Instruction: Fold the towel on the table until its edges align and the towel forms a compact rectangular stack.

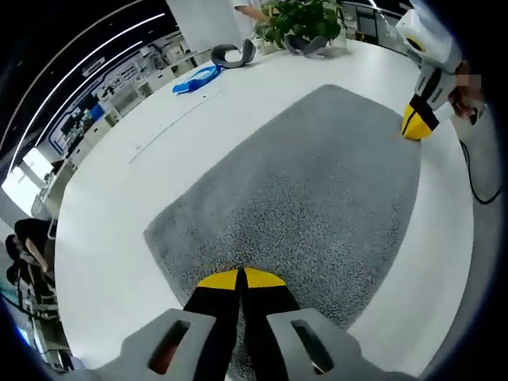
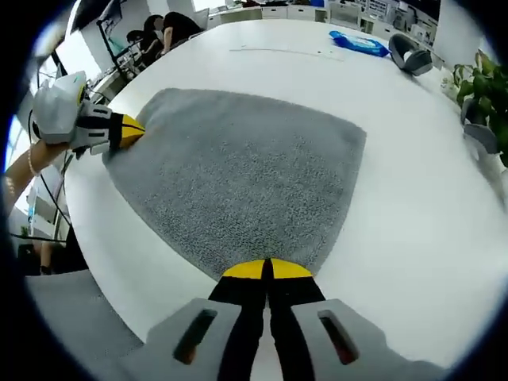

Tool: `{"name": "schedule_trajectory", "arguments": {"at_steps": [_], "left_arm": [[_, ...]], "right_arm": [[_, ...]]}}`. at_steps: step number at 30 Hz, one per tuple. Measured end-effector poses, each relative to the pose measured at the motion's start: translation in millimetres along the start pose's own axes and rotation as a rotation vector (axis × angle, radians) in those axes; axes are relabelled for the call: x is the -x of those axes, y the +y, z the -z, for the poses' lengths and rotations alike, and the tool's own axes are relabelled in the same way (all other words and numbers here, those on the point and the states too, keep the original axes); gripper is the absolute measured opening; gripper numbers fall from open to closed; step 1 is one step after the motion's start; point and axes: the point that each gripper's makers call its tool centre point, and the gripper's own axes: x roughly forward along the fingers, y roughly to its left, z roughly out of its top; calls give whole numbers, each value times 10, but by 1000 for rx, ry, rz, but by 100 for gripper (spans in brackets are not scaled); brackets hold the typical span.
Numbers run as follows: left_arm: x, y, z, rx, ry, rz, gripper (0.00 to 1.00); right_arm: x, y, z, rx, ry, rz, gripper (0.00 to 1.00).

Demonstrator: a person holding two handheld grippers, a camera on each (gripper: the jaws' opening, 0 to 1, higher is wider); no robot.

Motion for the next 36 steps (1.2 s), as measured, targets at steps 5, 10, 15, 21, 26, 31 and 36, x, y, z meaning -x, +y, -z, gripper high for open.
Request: {"name": "schedule_trajectory", "arguments": {"at_steps": [5, 10, 15, 21, 26, 31, 36], "left_arm": [[23, -27, 26, 37, 22, 13, 0], [51, -81, 57, 35, 56, 6, 0], [73, -107, 78, 58, 79, 1, 0], [112, -189, 99, 95, 128, -19, 0], [149, -259, 127, 118, 150, -27, 0], [190, -337, 148, 163, 153, -16, 0], [256, -476, 176, 173, 150, -1, 0]], "right_arm": [[-32, -21, -58, 105, 4, 42, 0], [-42, -57, -83, 119, 14, 26, 0], [-63, -83, -130, 178, 19, 29, 0], [-80, -129, -194, 228, 12, 27, 0], [-102, -159, -253, 246, 13, 22, 0], [-129, -204, -300, 236, 24, -2, 0], [-141, -207, -320, 245, 20, -5, 0]]}}
